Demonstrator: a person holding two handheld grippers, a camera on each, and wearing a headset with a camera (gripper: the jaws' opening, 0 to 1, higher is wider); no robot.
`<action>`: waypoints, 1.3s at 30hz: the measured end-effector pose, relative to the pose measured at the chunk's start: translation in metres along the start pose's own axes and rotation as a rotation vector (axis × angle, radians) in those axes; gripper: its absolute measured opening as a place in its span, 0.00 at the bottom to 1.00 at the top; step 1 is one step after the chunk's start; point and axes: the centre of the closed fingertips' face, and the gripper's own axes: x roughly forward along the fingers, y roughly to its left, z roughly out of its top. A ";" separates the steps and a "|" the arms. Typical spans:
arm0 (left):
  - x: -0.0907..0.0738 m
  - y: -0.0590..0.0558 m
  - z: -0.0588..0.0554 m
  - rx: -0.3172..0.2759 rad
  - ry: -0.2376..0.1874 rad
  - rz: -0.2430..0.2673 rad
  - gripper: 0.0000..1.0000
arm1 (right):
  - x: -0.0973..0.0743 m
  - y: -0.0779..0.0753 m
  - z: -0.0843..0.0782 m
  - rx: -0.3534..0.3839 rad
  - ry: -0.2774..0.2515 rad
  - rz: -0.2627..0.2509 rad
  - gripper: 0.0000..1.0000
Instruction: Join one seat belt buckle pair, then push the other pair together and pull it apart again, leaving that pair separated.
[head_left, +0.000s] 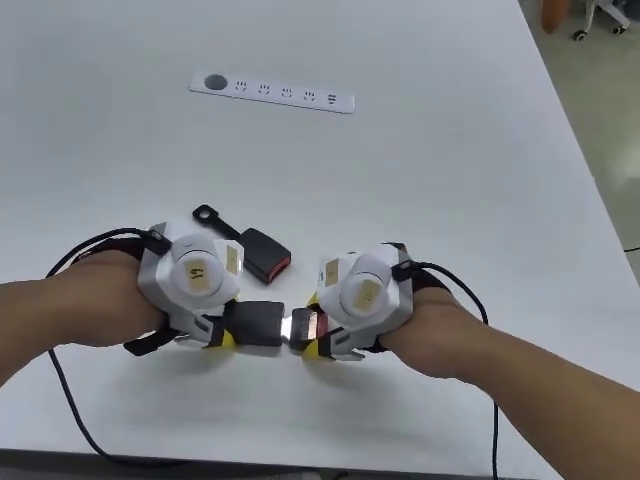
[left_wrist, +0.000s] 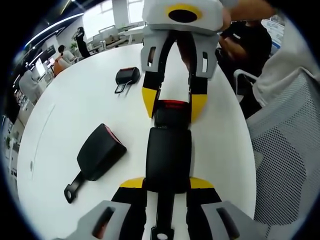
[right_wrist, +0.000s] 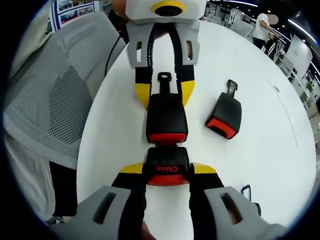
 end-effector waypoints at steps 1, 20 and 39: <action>0.000 0.000 0.000 -0.004 -0.006 -0.001 0.30 | -0.001 0.000 -0.002 -0.022 0.002 -0.004 0.30; 0.002 0.002 -0.003 -0.006 -0.008 -0.014 0.30 | 0.003 -0.002 -0.001 -0.010 -0.013 -0.004 0.31; 0.002 0.002 -0.002 -0.037 0.027 0.008 0.31 | 0.005 -0.001 0.001 -0.006 0.015 0.013 0.32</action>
